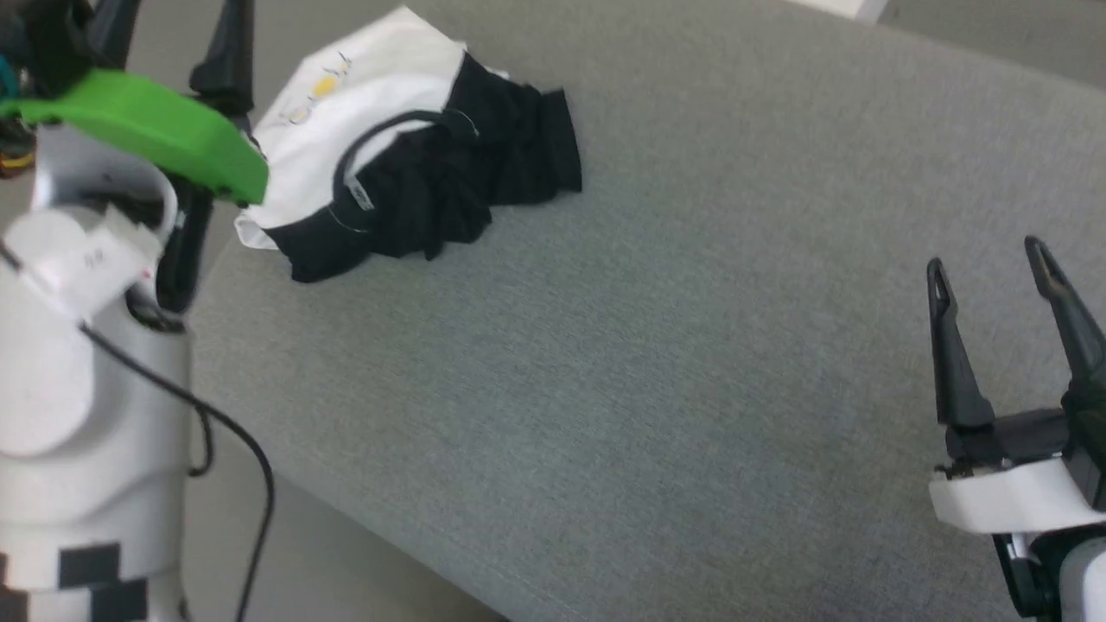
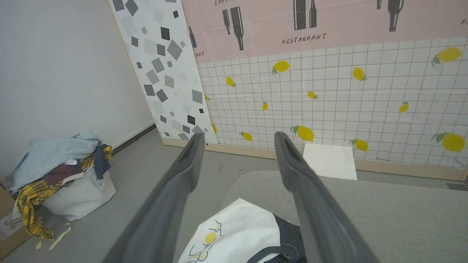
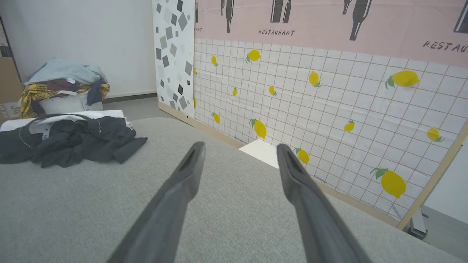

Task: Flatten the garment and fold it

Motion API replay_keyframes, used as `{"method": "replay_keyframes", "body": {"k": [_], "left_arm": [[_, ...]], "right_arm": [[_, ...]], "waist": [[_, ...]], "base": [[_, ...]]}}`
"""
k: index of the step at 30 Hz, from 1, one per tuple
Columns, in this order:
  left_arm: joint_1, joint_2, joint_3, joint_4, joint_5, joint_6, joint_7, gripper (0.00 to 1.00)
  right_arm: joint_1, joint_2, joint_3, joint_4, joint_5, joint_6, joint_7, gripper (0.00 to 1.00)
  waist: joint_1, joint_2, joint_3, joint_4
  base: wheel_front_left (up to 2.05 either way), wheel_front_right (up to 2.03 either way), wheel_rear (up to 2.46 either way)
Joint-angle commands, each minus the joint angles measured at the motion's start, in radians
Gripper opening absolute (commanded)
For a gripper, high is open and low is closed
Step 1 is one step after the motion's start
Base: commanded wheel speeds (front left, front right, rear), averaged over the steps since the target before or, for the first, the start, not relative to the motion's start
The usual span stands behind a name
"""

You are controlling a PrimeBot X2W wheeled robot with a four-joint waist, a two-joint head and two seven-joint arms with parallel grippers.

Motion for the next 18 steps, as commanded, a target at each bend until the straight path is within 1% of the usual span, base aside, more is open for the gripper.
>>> {"method": "replay_keyframes", "body": {"k": [1, 5, 8, 18], "left_arm": [[-0.027, 0.022, -0.010, 0.038, -0.007, -0.006, 0.018, 1.00], [-0.069, 0.075, -0.039, 0.163, -0.010, -0.011, 0.077, 1.00], [-0.085, 0.098, -0.047, 0.242, -0.029, -0.013, 0.108, 1.00], [-0.078, 0.132, -0.066, 0.394, -0.072, -0.015, 0.145, 1.00]], "right_arm": [[-0.023, -0.009, 0.008, -0.014, 0.004, -0.002, 0.009, 1.00], [-0.048, -0.031, 0.020, -0.052, 0.007, -0.002, 0.036, 1.00], [-0.062, -0.050, 0.014, -0.078, 0.009, -0.002, 0.056, 1.00], [-0.066, -0.091, -0.007, -0.152, 0.025, -0.002, 0.101, 1.00]], "waist": [[-0.0001, 0.0000, 0.103, -0.044], [-0.0001, 0.0000, 0.154, -0.077], [-0.0001, 0.0000, 0.188, -0.101], [-0.0001, 0.0000, 0.273, -0.157]], "base": [[0.00, 0.00, 0.00], [0.00, 0.00, 0.00], [0.00, 0.00, 0.00], [0.00, 0.00, 0.00]]}}
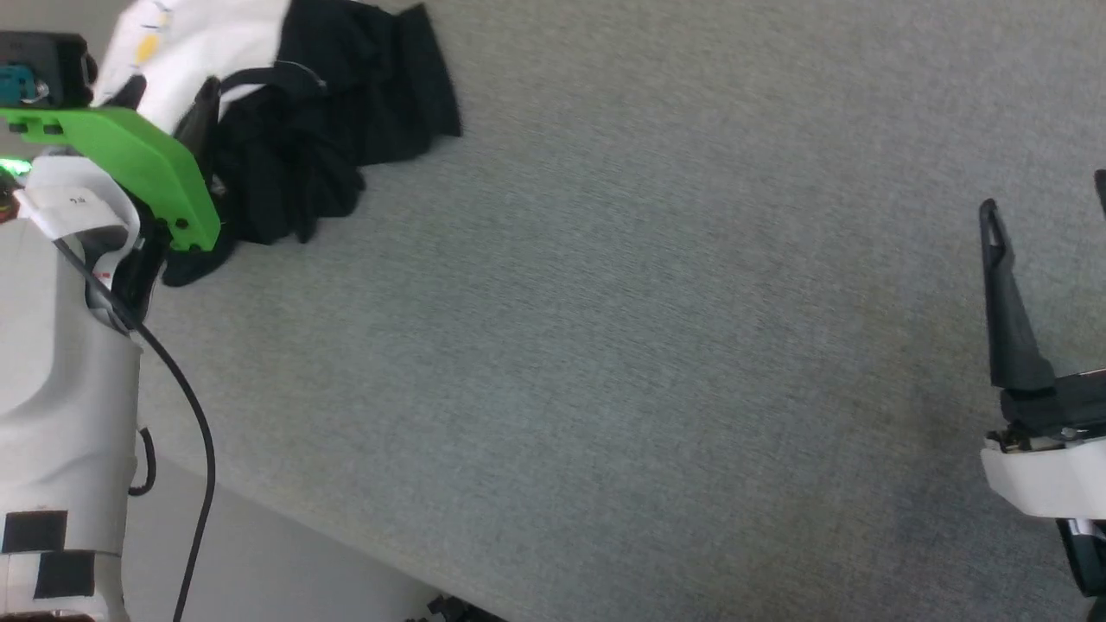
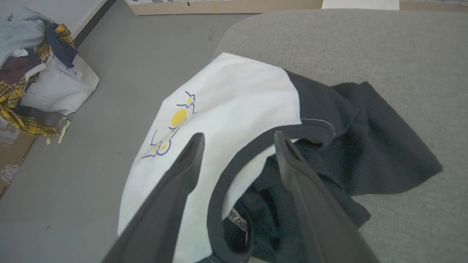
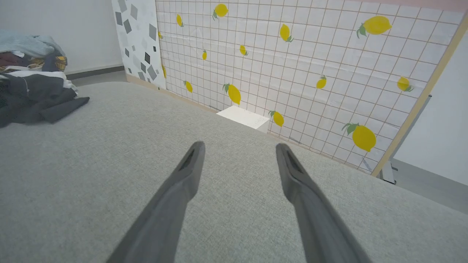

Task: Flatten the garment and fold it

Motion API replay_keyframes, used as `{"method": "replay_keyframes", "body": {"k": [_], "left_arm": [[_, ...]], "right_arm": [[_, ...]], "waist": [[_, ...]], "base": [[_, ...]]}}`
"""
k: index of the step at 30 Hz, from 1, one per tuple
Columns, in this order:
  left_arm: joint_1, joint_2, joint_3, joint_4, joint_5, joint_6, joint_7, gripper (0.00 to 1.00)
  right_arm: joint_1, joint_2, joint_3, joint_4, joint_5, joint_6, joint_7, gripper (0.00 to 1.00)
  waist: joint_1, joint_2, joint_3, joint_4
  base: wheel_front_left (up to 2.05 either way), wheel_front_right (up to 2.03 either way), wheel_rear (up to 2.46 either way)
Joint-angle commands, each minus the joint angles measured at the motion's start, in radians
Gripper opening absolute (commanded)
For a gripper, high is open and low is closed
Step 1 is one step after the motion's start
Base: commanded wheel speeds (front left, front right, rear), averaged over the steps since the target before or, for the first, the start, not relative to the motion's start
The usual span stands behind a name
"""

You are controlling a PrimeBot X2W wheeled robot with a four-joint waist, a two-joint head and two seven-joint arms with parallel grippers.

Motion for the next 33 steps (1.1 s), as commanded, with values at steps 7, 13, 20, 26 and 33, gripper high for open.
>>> {"method": "replay_keyframes", "body": {"k": [7, 13, 20, 26, 33], "left_arm": [[0.006, 0.040, -0.047, 0.093, 0.005, -0.006, 0.023, 1.00], [0.012, 0.037, -0.068, 0.155, -0.010, -0.006, 0.011, 0.00], [-0.008, 0.097, -0.058, 0.185, -0.010, -0.004, -0.057, 0.00], [-0.027, 0.162, 0.008, 0.167, -0.031, 0.028, -0.147, 0.00], [-0.079, 0.236, 0.044, 0.080, -0.035, 0.037, -0.181, 0.00]], "right_arm": [[-0.006, -0.016, -0.004, -0.032, 0.017, -0.002, 0.018, 1.00], [-0.009, -0.019, -0.002, -0.038, 0.020, -0.002, 0.022, 1.00], [-0.024, 0.007, 0.010, -0.001, 0.031, -0.002, -0.004, 1.00], [-0.018, 0.052, 0.015, 0.059, 0.039, -0.002, -0.054, 1.00], [0.009, 0.112, 0.006, 0.135, 0.046, -0.002, -0.116, 1.00]], "waist": [[-0.0001, 0.0000, 0.078, -0.063], [-0.0001, 0.0000, 0.089, -0.071], [-0.0001, 0.0000, 0.031, -0.091], [-0.0001, 0.0000, -0.069, -0.116], [-0.0001, 0.0000, -0.202, -0.144]], "base": [[0.00, 0.00, 0.00], [0.00, 0.00, 0.00], [0.00, 0.00, 0.00], [0.00, 0.00, 0.00], [0.00, 0.00, 0.00]]}}
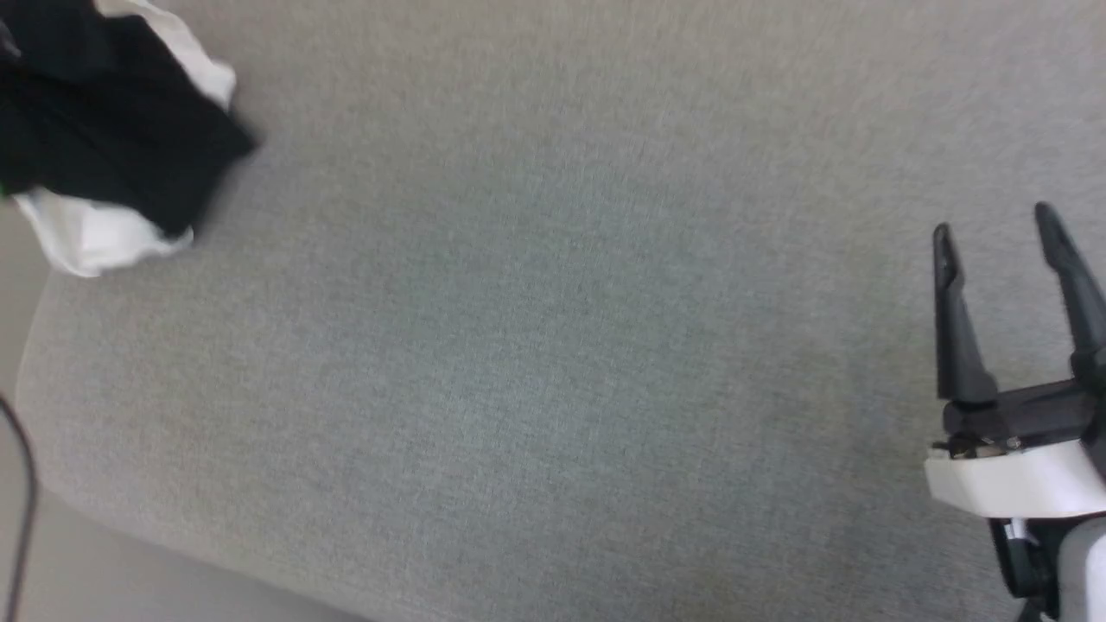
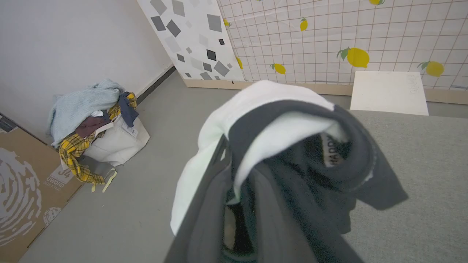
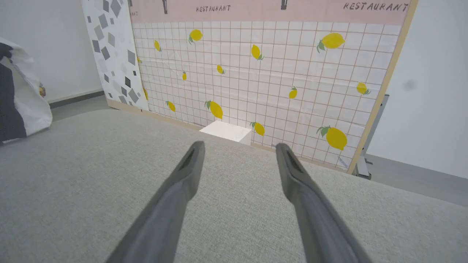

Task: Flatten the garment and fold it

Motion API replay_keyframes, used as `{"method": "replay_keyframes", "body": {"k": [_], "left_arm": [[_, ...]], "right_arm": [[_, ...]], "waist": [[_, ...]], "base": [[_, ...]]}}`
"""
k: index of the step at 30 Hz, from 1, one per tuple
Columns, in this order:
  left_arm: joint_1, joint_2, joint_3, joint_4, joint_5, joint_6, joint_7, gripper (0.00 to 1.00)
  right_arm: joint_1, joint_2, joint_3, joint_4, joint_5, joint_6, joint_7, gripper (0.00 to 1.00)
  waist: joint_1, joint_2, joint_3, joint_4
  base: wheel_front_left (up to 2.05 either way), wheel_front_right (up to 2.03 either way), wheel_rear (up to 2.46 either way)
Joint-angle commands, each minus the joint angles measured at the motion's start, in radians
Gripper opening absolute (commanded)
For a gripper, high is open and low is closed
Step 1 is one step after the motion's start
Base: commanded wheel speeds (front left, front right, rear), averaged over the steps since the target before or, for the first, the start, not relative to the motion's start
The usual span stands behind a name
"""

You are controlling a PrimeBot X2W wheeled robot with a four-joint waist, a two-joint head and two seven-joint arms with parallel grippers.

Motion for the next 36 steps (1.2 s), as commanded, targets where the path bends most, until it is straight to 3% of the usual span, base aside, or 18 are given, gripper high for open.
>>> {"method": "replay_keyframes", "body": {"k": [1, 8, 14, 27, 36], "left_arm": [[-0.034, 0.016, 0.006, -0.028, -0.004, 0.002, -0.004, 0.00], [-0.114, 0.040, -0.012, -0.203, -0.016, -0.006, 0.075, 0.00], [-0.204, 0.001, -0.032, -0.355, -0.043, 0.012, 0.160, 0.00], [-0.322, -0.262, -0.168, -0.550, -0.126, 0.084, 0.286, 0.00], [-0.211, -0.424, -0.281, -0.592, -0.131, 0.164, 0.297, 0.00]], "right_arm": [[0.009, 0.010, -0.004, 0.015, 0.009, -0.002, -0.017, 1.00], [0.044, 0.046, -0.032, 0.076, 0.022, -0.002, -0.065, 1.00], [0.068, 0.054, -0.059, 0.115, 0.051, -0.002, -0.092, 1.00], [0.104, 0.054, -0.108, 0.169, 0.134, -0.002, -0.127, 1.00], [0.105, 0.054, -0.153, 0.155, 0.147, -0.002, -0.134, 1.00]], "waist": [[0.0000, 0.0000, -0.105, -0.035], [0.0000, 0.0000, -0.220, -0.063], [0.0000, 0.0000, -0.300, -0.099], [0.0000, 0.0000, -0.389, -0.215], [0.0000, 0.0000, -0.359, -0.291]], "base": [[0.00, 0.00, 0.00], [0.00, 0.00, 0.00], [0.00, 0.00, 0.00], [0.00, 0.00, 0.00], [0.00, 0.00, 0.00]]}}
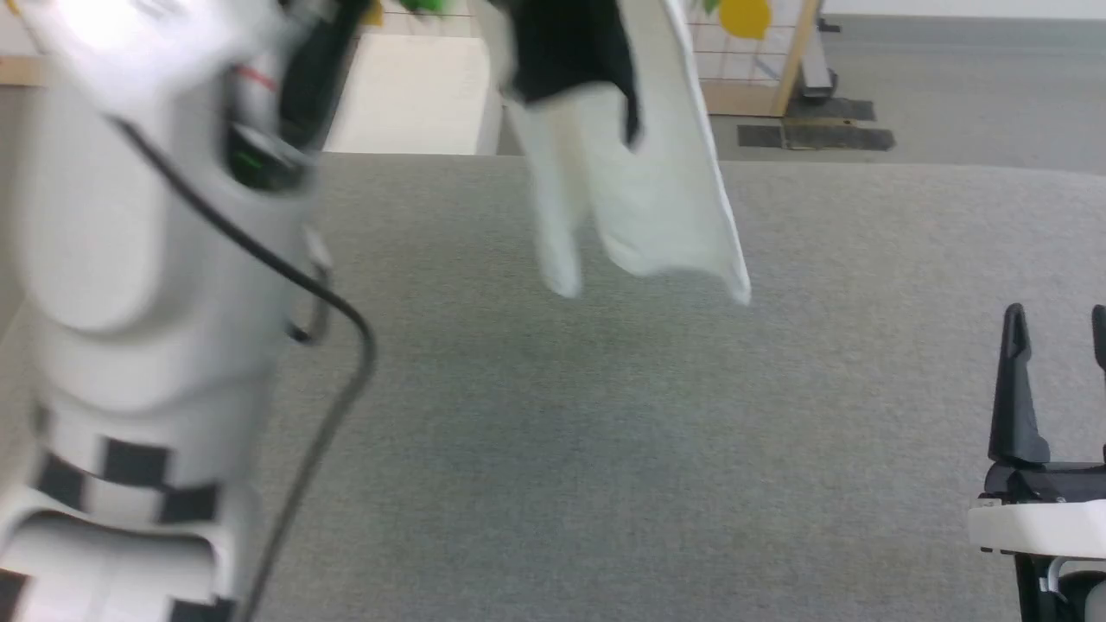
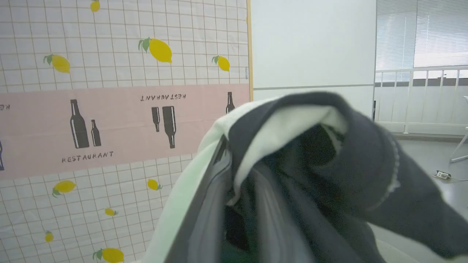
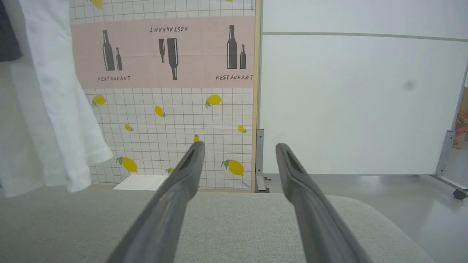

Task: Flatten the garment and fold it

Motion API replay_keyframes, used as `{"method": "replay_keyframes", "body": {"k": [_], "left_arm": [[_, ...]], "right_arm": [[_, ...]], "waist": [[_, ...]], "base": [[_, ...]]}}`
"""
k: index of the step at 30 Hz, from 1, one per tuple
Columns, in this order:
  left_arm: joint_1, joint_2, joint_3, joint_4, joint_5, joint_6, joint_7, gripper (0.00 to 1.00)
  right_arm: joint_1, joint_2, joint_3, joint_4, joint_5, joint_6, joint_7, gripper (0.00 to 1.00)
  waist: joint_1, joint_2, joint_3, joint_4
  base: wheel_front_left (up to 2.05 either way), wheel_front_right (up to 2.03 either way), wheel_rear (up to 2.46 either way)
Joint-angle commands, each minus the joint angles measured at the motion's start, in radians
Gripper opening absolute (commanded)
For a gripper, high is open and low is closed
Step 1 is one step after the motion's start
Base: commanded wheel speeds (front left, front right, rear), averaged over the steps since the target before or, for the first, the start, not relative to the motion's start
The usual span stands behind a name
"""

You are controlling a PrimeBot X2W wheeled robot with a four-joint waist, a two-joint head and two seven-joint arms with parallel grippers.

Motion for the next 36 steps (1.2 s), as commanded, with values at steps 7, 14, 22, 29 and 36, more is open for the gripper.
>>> {"method": "replay_keyframes", "body": {"k": [7, 14, 22, 29, 36], "left_arm": [[0.256, -0.092, -0.117, 0.016, 0.004, 0.041, -0.067, 0.00], [0.493, -0.125, -0.219, 0.164, -0.025, 0.048, -0.129, 0.00], [0.583, -0.136, -0.306, 0.369, -0.045, -0.008, -0.151, 0.09], [0.565, -0.145, -0.283, 0.337, -0.074, -0.033, -0.294, 1.00], [0.660, -0.061, -0.184, 0.134, -0.082, -0.002, -0.437, 1.00]], "right_arm": [[-0.005, 0.001, 0.008, -0.004, 0.020, -0.002, -0.011, 1.00], [-0.029, 0.001, 0.028, 0.000, 0.020, -0.002, -0.012, 1.00], [-0.050, 0.001, 0.046, 0.008, 0.009, -0.002, -0.013, 1.00], [-0.046, 0.001, 0.052, 0.026, -0.003, -0.002, -0.012, 1.00], [-0.008, 0.001, 0.057, 0.042, 0.003, -0.002, -0.007, 1.00]], "waist": [[0.0001, -0.0002, 0.064, -0.069], [0.0001, -0.0002, 0.121, -0.101], [0.0001, -0.0002, 0.162, -0.103], [0.0001, -0.0002, 0.115, -0.075], [0.0001, -0.0002, 0.034, -0.060]], "base": [[0.00, 0.00, 0.00], [0.00, 0.00, 0.00], [0.00, 0.00, 0.00], [0.00, 0.00, 0.00], [0.00, 0.00, 0.00]]}}
